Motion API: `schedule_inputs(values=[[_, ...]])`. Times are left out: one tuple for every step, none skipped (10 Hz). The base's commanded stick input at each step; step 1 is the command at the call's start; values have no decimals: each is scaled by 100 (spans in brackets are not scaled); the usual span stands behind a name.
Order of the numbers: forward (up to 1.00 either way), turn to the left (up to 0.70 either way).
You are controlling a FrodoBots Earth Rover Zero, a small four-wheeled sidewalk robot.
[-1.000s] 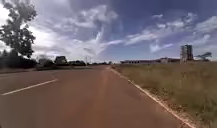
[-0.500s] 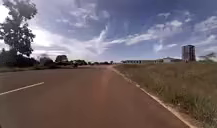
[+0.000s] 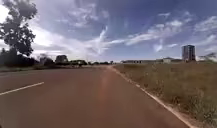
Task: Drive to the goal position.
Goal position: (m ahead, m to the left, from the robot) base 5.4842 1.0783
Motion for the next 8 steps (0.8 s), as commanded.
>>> schedule_inputs(values=[[98,0],[100,0],[100,0],[100,0],[100,0],[100,0],[100,0],[100,0]])
